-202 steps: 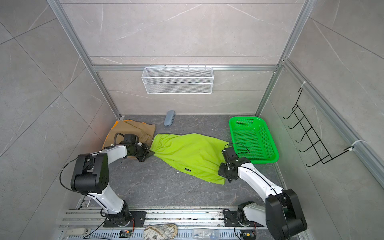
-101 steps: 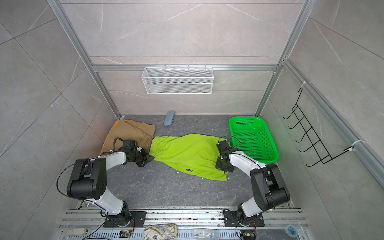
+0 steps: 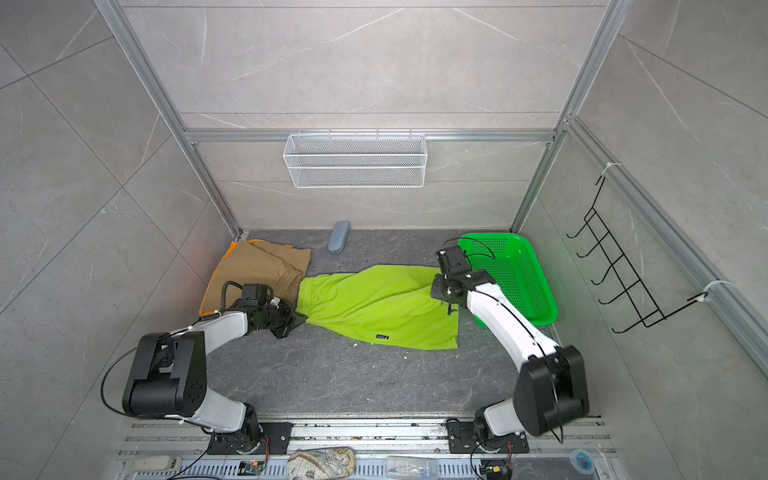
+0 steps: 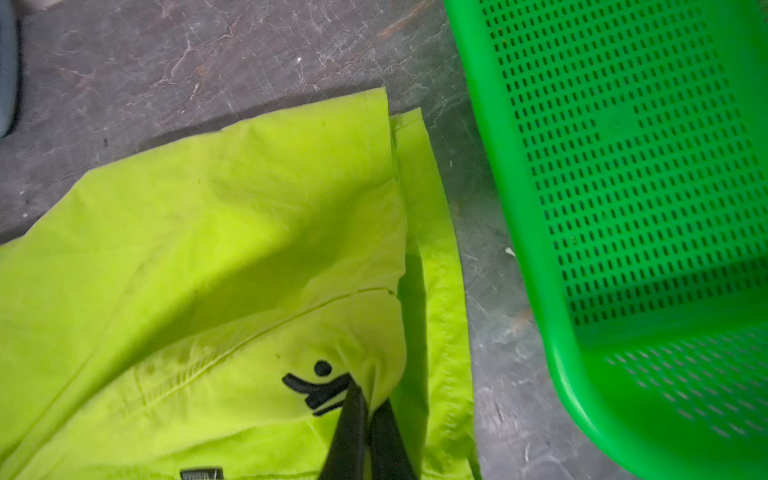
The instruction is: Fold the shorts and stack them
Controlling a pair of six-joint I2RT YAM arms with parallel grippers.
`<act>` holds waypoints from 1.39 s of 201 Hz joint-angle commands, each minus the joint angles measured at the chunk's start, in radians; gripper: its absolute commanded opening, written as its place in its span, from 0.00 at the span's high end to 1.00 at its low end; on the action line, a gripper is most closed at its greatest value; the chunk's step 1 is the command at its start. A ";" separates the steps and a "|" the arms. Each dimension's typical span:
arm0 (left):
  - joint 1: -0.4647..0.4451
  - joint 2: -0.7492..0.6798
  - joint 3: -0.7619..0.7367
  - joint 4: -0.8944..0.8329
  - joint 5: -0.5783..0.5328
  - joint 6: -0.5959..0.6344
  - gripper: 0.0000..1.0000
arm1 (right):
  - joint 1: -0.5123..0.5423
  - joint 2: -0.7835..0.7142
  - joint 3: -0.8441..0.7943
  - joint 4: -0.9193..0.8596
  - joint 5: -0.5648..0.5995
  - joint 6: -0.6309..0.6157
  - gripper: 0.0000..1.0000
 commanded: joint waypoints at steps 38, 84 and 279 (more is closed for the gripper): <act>-0.002 0.049 0.049 0.004 0.008 0.008 1.00 | 0.001 -0.106 -0.304 -0.074 -0.030 0.019 0.68; -0.001 0.036 0.021 -0.003 -0.001 0.022 1.00 | 0.002 -0.084 -0.215 -0.108 -0.027 0.051 0.30; 0.099 0.047 0.007 0.038 0.073 0.000 1.00 | -0.042 -0.283 -0.292 0.033 -0.104 0.018 1.00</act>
